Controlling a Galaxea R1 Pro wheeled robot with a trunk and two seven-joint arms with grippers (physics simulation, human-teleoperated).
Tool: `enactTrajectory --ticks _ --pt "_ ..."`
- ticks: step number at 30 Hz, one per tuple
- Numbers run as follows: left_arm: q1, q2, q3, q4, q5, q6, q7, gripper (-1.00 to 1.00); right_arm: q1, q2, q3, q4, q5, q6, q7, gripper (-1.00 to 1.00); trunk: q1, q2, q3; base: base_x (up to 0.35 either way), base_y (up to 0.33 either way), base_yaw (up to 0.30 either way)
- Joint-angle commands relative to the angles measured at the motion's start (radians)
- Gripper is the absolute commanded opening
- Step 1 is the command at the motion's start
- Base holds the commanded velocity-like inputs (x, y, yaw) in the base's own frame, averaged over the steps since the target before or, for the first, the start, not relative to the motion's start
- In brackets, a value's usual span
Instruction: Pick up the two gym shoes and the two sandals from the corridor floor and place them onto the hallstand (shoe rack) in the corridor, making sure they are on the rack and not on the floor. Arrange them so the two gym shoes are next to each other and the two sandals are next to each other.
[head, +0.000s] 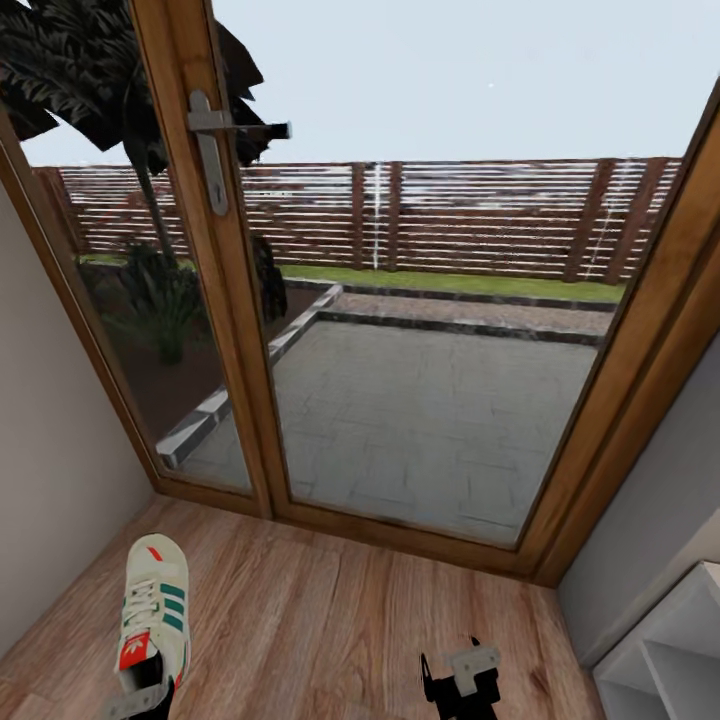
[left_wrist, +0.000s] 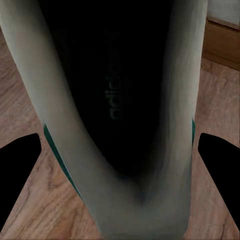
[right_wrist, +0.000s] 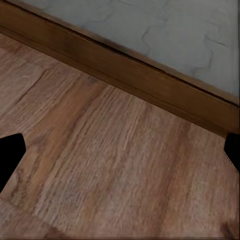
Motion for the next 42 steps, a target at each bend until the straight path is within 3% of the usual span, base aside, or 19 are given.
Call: enactTrajectory --ticks 1,2,3,7,10,16,18,24,42 --pt "-0.001 0.000 0.003 0.027 0.010 -0.035 -0.009 -1.00 -0.001 -0.010 0.004 0.005 0.003 -0.005 -0.010 1.00 0.000 0.000 -0.001 0.021 0.000 0.001" --pt "-0.001 0.000 0.004 0.041 0.010 -0.048 -0.008 -1.00 -0.001 -0.013 0.004 0.006 0.003 -0.009 -0.010 1.00 0.000 0.000 -0.001 0.017 0.000 0.000" --pt "-0.004 -0.001 0.004 0.107 0.010 -0.087 0.026 -1.00 -0.001 -0.025 0.004 0.014 0.001 -0.037 -0.010 1.00 0.000 0.000 -0.001 0.004 0.000 0.000" --pt "-0.005 -0.004 -0.001 0.136 0.010 -0.101 0.144 -1.00 -0.001 -0.029 0.003 0.034 -0.009 -0.052 -0.011 1.00 0.000 0.000 -0.001 0.002 0.000 0.000" --pt "-0.005 -0.005 -0.001 0.140 0.006 -0.103 0.175 -1.00 -0.001 -0.030 0.001 0.040 -0.036 -0.054 -0.012 1.00 0.000 0.000 -0.001 0.000 0.000 0.000" --pt "-0.005 -0.008 -0.002 0.141 -0.027 -0.107 0.189 -1.00 -0.001 -0.025 0.000 0.043 -0.144 -0.053 -0.012 1.00 0.000 0.000 -0.001 0.000 0.000 0.000" --pt "-0.005 -0.012 -0.002 0.141 -0.045 -0.107 0.190 -1.00 -0.001 -0.023 0.000 0.044 -0.160 -0.053 -0.012 1.00 0.000 0.000 -0.001 0.000 0.000 0.000" --pt "-0.005 -0.020 -0.002 0.141 -0.061 -0.105 0.190 -1.00 -0.001 -0.020 0.001 0.044 -0.171 -0.053 -0.012 1.00 0.000 0.000 -0.002 0.000 0.000 0.043" --pt "-0.005 -0.021 -0.001 0.140 -0.062 -0.105 0.190 -1.00 -0.001 -0.019 0.002 0.076 -0.171 -0.053 -0.014 1.00 0.000 0.000 -0.020 0.000 0.000 0.188"
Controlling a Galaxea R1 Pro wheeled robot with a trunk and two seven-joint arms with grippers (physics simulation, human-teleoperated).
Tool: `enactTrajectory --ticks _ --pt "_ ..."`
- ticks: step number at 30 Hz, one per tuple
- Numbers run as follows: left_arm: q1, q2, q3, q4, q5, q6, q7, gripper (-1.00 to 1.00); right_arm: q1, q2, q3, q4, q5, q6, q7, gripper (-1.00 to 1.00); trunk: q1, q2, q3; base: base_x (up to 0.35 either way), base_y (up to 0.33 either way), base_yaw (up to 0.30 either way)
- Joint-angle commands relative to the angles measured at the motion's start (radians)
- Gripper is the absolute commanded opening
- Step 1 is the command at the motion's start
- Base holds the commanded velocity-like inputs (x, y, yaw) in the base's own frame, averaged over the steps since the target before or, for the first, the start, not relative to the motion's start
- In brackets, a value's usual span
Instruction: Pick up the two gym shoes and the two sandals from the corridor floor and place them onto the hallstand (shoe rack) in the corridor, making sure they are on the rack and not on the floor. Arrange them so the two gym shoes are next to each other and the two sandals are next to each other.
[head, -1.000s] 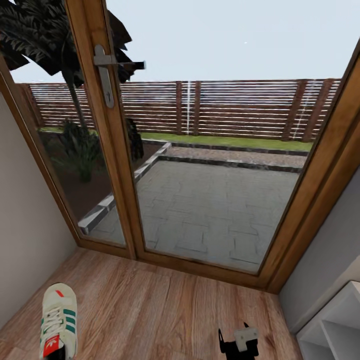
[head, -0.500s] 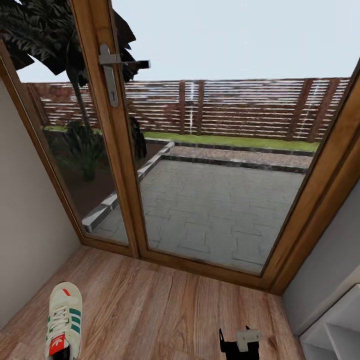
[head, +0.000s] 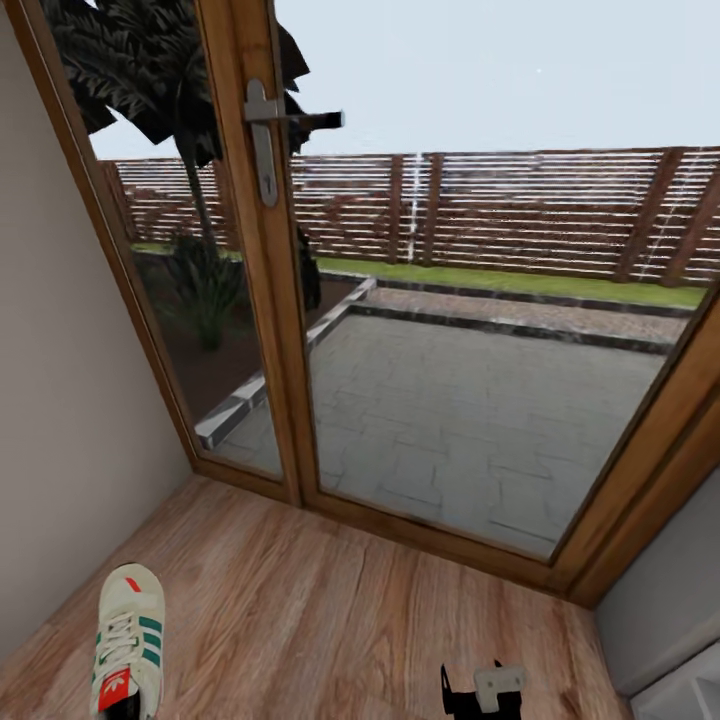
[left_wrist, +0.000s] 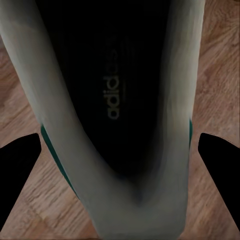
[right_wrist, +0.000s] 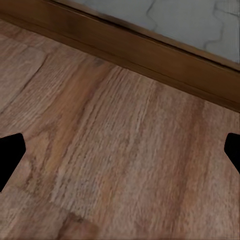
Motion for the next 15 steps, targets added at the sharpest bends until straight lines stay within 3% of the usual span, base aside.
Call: enactTrajectory --ticks 1,15 --pt "0.000 0.000 -0.002 0.001 0.008 -0.003 0.001 -1.00 -0.001 -0.001 0.009 0.002 -0.010 -0.004 -0.006 1.00 0.000 0.000 -0.002 0.000 0.000 0.199" --pt "0.000 -0.001 -0.002 -0.002 0.008 -0.002 0.000 -1.00 -0.001 -0.001 0.009 0.009 -0.010 -0.006 -0.008 1.00 0.000 0.000 -0.017 0.000 0.000 0.205"
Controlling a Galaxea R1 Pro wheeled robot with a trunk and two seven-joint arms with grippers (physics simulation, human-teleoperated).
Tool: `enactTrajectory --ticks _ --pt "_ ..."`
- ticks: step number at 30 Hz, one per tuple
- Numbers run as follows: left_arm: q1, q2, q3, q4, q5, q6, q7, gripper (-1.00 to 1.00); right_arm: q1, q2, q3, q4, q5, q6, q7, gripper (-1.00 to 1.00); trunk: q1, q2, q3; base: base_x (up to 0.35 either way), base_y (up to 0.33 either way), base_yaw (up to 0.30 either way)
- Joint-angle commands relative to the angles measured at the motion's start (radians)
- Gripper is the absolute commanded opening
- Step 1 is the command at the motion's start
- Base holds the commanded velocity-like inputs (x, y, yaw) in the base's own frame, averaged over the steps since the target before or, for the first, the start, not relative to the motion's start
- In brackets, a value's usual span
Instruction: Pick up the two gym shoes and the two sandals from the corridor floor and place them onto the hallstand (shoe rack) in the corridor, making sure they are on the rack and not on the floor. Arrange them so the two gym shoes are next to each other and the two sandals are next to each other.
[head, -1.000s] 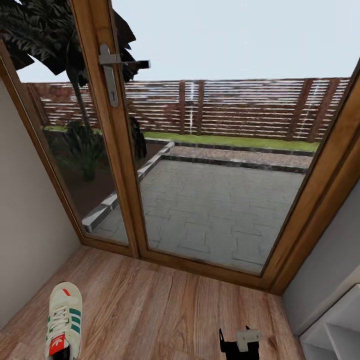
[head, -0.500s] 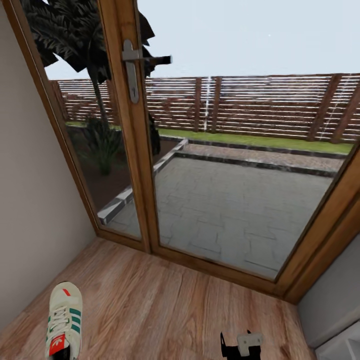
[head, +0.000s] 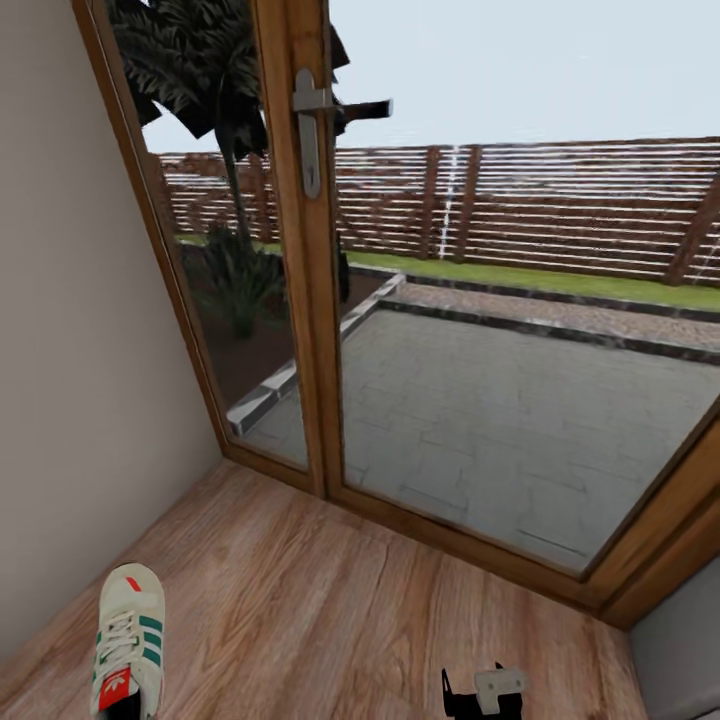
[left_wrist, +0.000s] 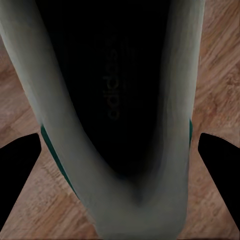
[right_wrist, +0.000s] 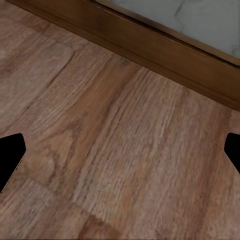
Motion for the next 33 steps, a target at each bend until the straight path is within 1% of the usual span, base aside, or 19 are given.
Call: enactTrajectory --ticks 1,15,27,33 --pt "0.000 0.000 -0.002 0.001 0.008 -0.004 0.001 -1.00 -0.001 -0.001 0.009 0.001 -0.010 -0.004 -0.006 1.00 0.000 0.000 -0.002 0.000 0.000 0.217" --pt "0.000 0.001 -0.002 -0.001 0.008 -0.012 0.000 -1.00 -0.001 -0.001 0.009 0.001 -0.009 -0.004 -0.006 1.00 0.000 0.000 -0.016 0.012 0.000 0.218" --pt "0.000 0.002 -0.002 -0.005 0.008 -0.013 -0.003 -1.00 -0.001 -0.001 0.009 0.001 -0.009 -0.004 -0.006 1.00 0.000 0.000 -0.028 0.286 0.000 0.219" --pt "0.000 0.002 -0.002 -0.005 0.008 -0.013 -0.003 -1.00 -0.001 -0.001 0.009 0.001 -0.009 -0.004 -0.006 1.00 0.000 0.000 -0.034 0.087 0.000 0.218"
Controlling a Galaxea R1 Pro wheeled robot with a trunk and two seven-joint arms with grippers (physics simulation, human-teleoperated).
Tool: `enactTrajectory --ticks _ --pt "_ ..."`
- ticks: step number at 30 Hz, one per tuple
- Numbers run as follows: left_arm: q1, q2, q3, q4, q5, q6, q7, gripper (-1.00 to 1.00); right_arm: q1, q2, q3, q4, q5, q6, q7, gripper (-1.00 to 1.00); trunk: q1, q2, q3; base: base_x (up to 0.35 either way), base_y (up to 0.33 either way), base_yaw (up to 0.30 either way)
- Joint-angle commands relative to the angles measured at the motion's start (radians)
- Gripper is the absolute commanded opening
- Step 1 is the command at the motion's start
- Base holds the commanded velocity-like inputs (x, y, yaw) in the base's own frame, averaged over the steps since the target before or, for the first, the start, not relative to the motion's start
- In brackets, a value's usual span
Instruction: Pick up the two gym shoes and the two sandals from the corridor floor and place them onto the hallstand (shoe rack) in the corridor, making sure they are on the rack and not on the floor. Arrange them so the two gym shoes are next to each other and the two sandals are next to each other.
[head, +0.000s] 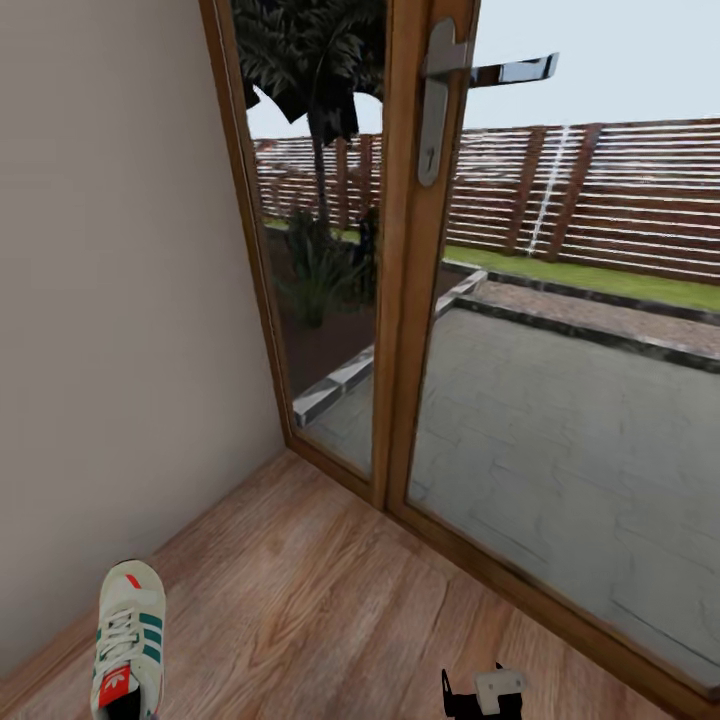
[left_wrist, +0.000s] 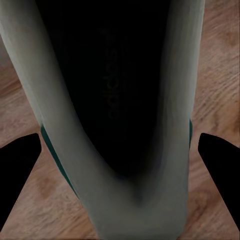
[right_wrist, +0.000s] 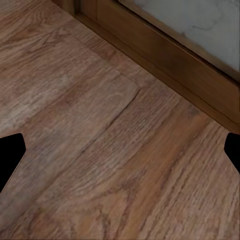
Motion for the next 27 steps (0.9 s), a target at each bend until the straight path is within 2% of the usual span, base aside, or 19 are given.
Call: enactTrajectory --ticks 1,27 --pt "0.000 0.000 -0.002 0.001 0.007 -0.003 0.001 -1.00 -0.001 -0.001 0.009 0.001 -0.010 -0.004 -0.006 1.00 0.000 0.000 -0.002 0.026 0.000 0.219" --pt "0.000 0.000 -0.001 0.001 0.009 -0.002 0.003 -1.00 -0.001 -0.001 0.008 0.001 -0.010 -0.004 -0.006 1.00 0.000 0.000 -0.028 0.002 0.000 0.219"
